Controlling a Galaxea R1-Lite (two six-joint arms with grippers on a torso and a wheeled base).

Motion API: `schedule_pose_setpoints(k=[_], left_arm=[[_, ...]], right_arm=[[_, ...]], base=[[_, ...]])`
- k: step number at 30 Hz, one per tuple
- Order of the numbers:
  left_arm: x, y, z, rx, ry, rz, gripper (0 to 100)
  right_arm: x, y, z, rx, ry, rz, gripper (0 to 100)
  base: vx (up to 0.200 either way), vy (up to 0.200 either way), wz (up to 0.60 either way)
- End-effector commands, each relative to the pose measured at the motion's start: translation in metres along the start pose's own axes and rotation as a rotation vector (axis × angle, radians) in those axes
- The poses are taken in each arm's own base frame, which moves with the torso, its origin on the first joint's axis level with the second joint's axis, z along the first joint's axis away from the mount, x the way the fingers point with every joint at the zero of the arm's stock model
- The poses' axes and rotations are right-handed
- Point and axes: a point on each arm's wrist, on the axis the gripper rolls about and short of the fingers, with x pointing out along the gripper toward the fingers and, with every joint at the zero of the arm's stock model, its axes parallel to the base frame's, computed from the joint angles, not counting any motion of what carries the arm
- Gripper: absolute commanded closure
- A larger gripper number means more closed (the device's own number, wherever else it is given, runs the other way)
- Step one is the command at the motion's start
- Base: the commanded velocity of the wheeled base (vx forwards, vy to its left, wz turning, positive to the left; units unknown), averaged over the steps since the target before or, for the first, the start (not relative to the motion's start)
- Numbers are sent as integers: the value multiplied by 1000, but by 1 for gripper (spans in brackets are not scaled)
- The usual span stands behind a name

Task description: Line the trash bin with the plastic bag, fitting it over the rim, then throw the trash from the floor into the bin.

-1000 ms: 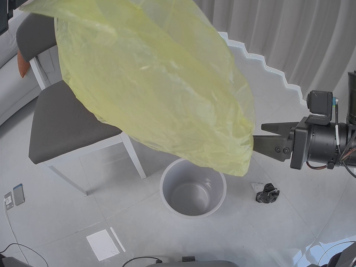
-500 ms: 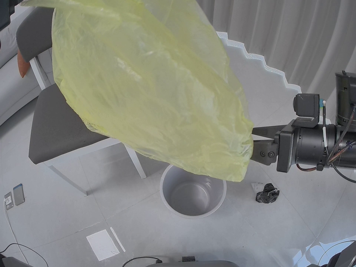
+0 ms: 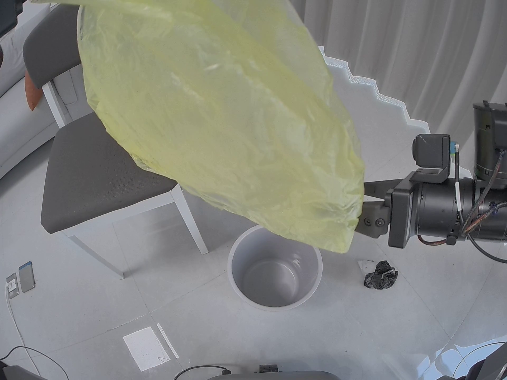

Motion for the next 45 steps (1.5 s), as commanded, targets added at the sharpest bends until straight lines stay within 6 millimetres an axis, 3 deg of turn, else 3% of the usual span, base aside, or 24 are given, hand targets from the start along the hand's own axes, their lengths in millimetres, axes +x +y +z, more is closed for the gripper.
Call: schedule_pose_setpoints(k=[1, 2, 13, 19, 23, 27, 29, 30, 31, 34, 37, 44, 45], left_arm=[[0, 0, 0, -1, 2, 0, 100], [0, 0, 0, -1, 2, 0, 100], [2, -1, -2, -6, 8, -5, 100], [11, -1, -24, -118, 104, 51, 100], [14, 9, -47, -227, 182, 137, 100], [16, 3, -77, -441, 225, 150, 100], [17, 1, -83, -465, 227, 153, 100], [21, -7, -104, -492, 245, 154, 100], [22, -7, -105, -493, 245, 155, 100], [23, -26, -152, -493, 310, 137, 100], [18, -44, -184, -490, 361, 96, 100], [28, -67, -246, -537, 527, 94, 100], [28, -67, -246, -537, 527, 94, 100]], right_arm=[[1, 0, -2, -1, 8, 0, 0], [1, 0, -2, -1, 8, 0, 100], [1, 0, -2, 2, 7, -3, 100], [-1, -4, -2, 9, 9, -25, 100], [-1, -7, -3, 10, 4, -78, 100], [-3, -15, -5, 21, 22, -132, 100], [-4, -18, -6, 25, 33, -145, 100], [-6, -27, -9, 40, 68, -183, 100], [-6, -28, -9, 42, 71, -187, 100], [-4, -42, -14, 61, 113, -236, 100], [2, -52, -21, 77, 146, -268, 100], [22, -71, -45, 113, 253, -317, 100], [22, -71, -45, 113, 253, -317, 100]], base=[[0, 0, 0], [0, 0, 0], [0, 0, 0], [0, 0, 0], [0, 0, 0], [0, 0, 0], [0, 0, 0], [0, 0, 0], [0, 0, 0], [0, 0, 0], [0, 0, 0], [0, 0, 0], [0, 0, 0]])
